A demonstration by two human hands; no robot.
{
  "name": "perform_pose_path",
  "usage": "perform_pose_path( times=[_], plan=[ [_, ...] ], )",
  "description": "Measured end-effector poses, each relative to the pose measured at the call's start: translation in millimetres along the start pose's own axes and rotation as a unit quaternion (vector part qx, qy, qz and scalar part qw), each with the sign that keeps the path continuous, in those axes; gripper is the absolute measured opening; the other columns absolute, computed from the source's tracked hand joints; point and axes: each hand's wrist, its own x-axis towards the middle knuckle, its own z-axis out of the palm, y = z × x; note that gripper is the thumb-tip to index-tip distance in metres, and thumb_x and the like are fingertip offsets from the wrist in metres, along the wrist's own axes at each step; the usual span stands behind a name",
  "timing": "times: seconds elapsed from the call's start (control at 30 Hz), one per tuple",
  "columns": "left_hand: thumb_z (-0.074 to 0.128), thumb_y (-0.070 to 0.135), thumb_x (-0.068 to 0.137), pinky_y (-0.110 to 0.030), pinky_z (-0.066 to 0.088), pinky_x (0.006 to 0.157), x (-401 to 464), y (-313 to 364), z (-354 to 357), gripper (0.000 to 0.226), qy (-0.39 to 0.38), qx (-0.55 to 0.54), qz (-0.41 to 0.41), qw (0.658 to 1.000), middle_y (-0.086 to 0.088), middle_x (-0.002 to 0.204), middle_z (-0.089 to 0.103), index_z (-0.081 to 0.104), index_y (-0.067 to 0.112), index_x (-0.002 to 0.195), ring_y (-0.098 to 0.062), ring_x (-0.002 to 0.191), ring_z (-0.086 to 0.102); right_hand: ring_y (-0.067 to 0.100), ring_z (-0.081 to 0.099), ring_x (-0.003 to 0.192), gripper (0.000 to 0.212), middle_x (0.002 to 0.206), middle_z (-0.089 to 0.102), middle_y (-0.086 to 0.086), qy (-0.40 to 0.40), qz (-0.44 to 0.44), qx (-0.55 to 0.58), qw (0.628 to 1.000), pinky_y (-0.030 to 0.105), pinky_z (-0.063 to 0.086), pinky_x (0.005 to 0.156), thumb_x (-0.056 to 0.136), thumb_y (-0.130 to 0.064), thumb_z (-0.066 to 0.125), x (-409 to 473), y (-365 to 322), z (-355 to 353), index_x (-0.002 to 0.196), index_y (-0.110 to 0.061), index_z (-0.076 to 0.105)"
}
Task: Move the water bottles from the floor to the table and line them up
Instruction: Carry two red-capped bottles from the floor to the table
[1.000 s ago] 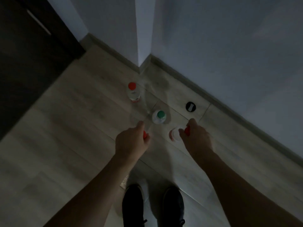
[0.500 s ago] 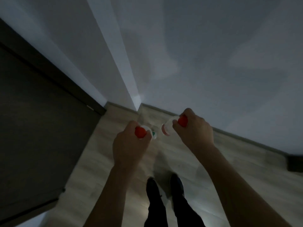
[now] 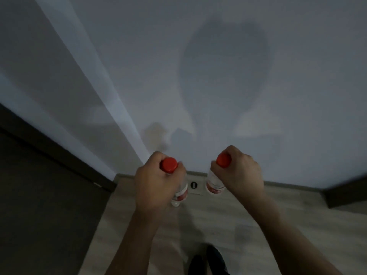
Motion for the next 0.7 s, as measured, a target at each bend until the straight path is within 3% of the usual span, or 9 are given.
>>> perform_pose_path(
  times=[0.1, 0.37, 0.6, 0.7],
  plan=[
    [0.070, 0.046, 0.076, -0.022, 0.046, 0.051, 3.4, 16.3, 8.7, 0.029, -0.010, 0.009, 0.048, 0.999, 0.008, 0.056, 0.056, 0.052, 0.024, 0.070, -0.006, 0.053, 0.057, 0.016, 0.058, 0.065, 0.020, 0.069, 0.060, -0.010, 0.043, 0.036, 0.002, 0.998, 0.030, 0.049, 0.060, 0.075, -0.043, 0.068, -9.7, 11.2, -19.7, 0.079, -0.029, 0.053],
    [0.061, 0.056, 0.072, -0.022, 0.043, 0.051, -9.3, 74.7, 37.4, 0.031, -0.064, -0.005, 0.154, 0.986, 0.012, 0.057, 0.055, 0.053, 0.026, 0.072, -0.003, 0.055, 0.055, 0.006, 0.057, 0.063, 0.018, 0.067, 0.058, -0.014, 0.136, 0.098, 0.023, 0.986, 0.029, 0.050, 0.058, 0.076, -0.041, 0.068, -49.5, 61.2, -87.3, 0.078, -0.031, 0.053],
    [0.071, 0.040, 0.080, -0.024, 0.046, 0.052, -63.4, 148.7, 98.5, 0.021, -0.138, -0.008, 0.269, 0.953, 0.011, 0.057, 0.055, 0.060, 0.023, 0.076, -0.007, 0.054, 0.056, 0.001, 0.053, 0.058, 0.019, 0.063, 0.057, -0.015, 0.224, 0.171, 0.010, 0.959, 0.020, 0.038, 0.050, 0.073, -0.046, 0.064, -103.6, 145.7, -162.4, 0.076, -0.030, 0.054],
    [0.074, 0.036, 0.080, -0.024, 0.047, 0.053, -97.0, 185.4, 135.0, 0.020, -0.163, -0.010, 0.288, 0.944, 0.011, 0.057, 0.057, 0.060, 0.022, 0.075, -0.008, 0.056, 0.057, 0.004, 0.056, 0.061, 0.020, 0.066, 0.059, -0.014, 0.241, 0.201, 0.011, 0.950, 0.022, 0.040, 0.051, 0.073, -0.048, 0.063, -131.9, 190.4, -196.9, 0.077, -0.030, 0.055]
  ],
)
